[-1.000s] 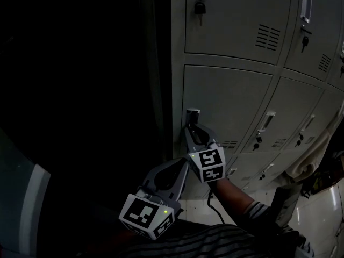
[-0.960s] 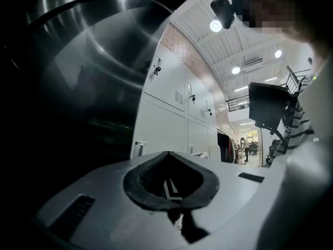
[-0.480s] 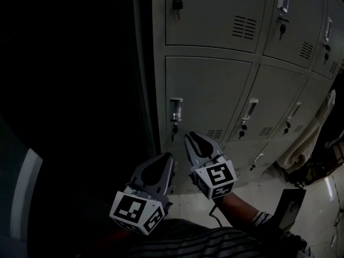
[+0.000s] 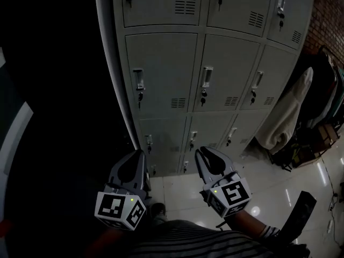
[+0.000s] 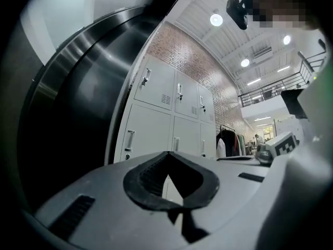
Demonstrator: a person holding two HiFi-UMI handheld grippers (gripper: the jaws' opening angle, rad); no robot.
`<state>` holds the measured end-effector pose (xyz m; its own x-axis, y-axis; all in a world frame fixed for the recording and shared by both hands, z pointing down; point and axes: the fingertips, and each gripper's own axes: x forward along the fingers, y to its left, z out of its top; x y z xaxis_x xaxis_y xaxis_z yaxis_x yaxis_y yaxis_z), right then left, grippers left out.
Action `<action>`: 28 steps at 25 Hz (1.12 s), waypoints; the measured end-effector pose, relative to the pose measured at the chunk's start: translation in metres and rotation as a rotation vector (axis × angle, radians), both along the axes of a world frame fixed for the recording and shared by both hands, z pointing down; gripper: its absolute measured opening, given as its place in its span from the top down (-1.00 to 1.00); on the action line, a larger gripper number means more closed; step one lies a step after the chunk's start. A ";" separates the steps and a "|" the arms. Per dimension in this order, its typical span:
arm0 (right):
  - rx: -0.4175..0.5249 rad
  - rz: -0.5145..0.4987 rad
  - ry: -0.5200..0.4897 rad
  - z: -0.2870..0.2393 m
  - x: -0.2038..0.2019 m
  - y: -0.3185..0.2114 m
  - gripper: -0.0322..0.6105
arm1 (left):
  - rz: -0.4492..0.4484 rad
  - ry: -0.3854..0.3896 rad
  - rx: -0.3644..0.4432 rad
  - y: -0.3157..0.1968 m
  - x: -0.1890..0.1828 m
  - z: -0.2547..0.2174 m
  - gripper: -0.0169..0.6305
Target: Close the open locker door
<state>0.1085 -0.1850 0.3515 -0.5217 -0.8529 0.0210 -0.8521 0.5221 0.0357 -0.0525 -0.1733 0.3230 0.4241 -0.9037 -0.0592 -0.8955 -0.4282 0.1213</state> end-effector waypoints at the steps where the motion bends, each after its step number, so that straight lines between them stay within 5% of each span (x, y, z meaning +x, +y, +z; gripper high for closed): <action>1: -0.013 0.007 -0.003 0.002 0.012 0.016 0.77 | -0.005 -0.007 -0.004 0.014 0.007 0.003 0.94; 12: -0.090 -0.006 -0.090 0.011 0.050 0.135 0.89 | -0.073 -0.091 -0.047 0.121 0.035 0.024 0.93; 28: -0.103 0.018 -0.031 0.023 -0.014 0.192 0.90 | -0.116 -0.076 -0.120 0.181 -0.027 0.056 0.93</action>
